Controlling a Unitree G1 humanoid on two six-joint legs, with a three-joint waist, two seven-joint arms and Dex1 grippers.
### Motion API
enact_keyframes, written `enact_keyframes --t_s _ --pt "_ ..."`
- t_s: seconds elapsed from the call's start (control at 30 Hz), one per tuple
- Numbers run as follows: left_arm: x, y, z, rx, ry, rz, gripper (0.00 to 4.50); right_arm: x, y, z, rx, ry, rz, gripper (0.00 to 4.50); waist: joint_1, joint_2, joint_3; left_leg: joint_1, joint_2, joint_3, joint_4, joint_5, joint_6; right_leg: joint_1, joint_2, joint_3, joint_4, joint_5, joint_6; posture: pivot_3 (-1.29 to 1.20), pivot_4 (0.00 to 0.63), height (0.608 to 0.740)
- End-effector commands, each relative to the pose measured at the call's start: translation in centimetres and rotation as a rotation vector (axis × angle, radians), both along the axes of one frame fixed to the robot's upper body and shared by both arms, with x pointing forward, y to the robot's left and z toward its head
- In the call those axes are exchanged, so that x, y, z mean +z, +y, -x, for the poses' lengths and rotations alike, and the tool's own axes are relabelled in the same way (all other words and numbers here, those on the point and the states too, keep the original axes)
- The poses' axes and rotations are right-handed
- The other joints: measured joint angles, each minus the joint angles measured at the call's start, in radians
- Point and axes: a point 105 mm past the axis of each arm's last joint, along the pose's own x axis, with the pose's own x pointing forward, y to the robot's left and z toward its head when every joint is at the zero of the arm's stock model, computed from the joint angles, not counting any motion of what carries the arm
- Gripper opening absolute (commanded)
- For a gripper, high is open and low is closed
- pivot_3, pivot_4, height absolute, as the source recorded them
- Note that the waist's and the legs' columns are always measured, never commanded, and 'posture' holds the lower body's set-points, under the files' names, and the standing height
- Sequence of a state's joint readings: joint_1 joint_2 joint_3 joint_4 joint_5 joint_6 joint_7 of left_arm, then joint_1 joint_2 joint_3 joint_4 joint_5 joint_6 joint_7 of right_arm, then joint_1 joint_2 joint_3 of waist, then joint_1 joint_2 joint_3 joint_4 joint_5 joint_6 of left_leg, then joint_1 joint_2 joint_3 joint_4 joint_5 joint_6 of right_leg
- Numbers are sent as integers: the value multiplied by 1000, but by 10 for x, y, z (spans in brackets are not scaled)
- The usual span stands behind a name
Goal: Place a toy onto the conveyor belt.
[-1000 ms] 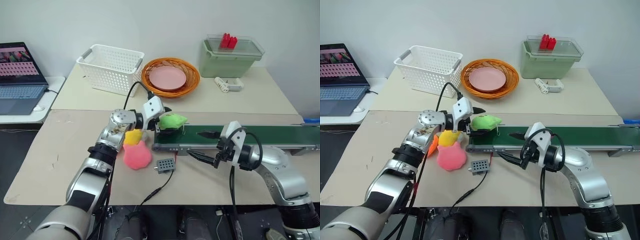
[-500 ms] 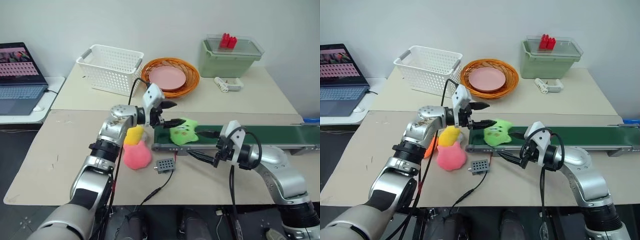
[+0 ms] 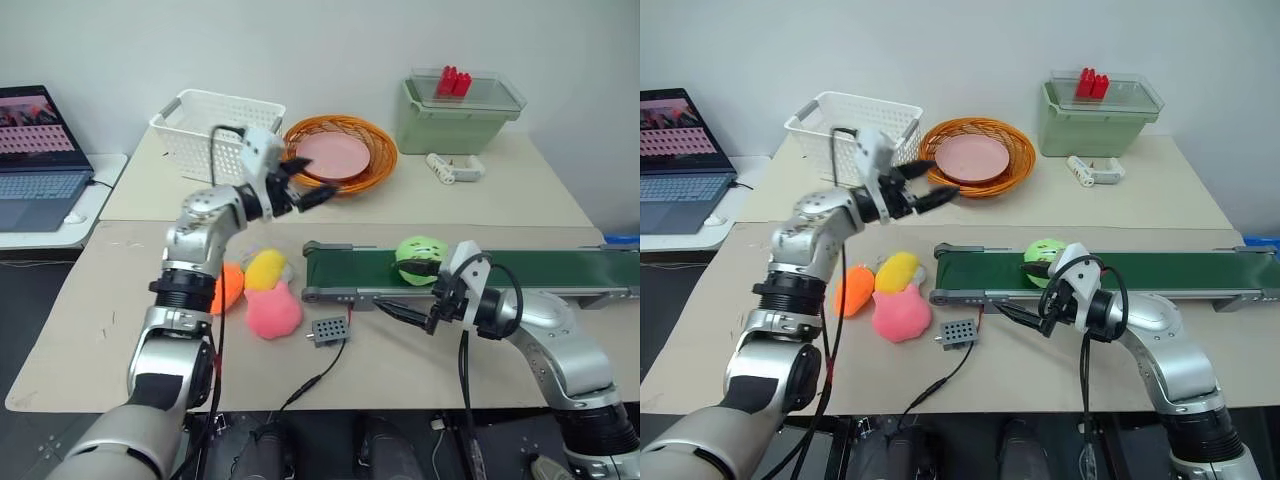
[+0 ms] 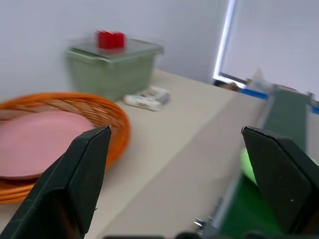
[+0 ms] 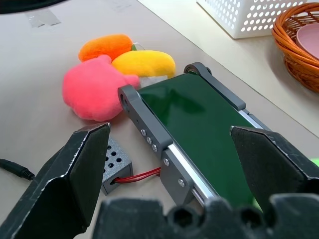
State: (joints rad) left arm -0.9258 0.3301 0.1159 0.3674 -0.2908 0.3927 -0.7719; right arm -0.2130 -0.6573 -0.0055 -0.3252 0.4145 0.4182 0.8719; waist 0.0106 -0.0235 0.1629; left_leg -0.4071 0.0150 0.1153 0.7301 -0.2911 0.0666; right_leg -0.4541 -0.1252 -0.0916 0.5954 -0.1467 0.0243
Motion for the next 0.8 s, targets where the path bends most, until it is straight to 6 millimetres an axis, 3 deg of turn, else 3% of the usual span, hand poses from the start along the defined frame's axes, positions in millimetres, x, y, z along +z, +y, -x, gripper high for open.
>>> enact_keyframes --t_s 0.03,0.1,0.2,0.33,0.47,0.53,0.63,0.8 --pt "28 48 3 221 -91 82 4461 14 -2 1 -8 -53 9 4500 -1 0 0 0 0 0 0 0 0 0 0 0 0 0 0 0 150 740" --pt "33 89 10 405 -104 143 4461 17 -4 -5 -60 -82 -1 4500 -5 0 0 1 0 0 0 0 0 0 0 0 0 0 0 0 150 740" --pt "26 131 20 594 -89 179 4461 24 -9 -15 -143 -124 -38 4500 -5 0 0 1 1 0 0 1 -2 0 0 0 1 0 0 0 150 740" --pt "0 174 37 771 -37 182 4461 32 -23 -33 -302 -168 -89 4500 -3 0 0 3 0 1 0 1 -2 1 0 1 1 0 0 0 150 740" --pt "-50 243 79 1051 55 257 4461 24 -69 -66 -639 -182 -116 4500 -5 0 0 3 1 1 0 1 -3 2 0 1 1 0 0 0 150 740" --pt "-74 255 95 1107 99 254 4461 19 -81 -71 -709 -186 -113 4500 -8 0 0 3 1 1 -1 1 -3 1 0 1 1 0 0 0 150 740" --pt "-96 262 106 1147 140 282 4461 17 -82 -74 -721 -186 -137 4500 -2 0 0 2 1 1 -2 2 -5 0 0 0 0 0 -1 0 150 740" --pt "-113 267 115 1167 160 267 4461 12 -82 -75 -725 -177 -149 4500 -3 0 0 3 1 1 -2 3 -6 1 0 -1 1 0 -2 0 150 740"
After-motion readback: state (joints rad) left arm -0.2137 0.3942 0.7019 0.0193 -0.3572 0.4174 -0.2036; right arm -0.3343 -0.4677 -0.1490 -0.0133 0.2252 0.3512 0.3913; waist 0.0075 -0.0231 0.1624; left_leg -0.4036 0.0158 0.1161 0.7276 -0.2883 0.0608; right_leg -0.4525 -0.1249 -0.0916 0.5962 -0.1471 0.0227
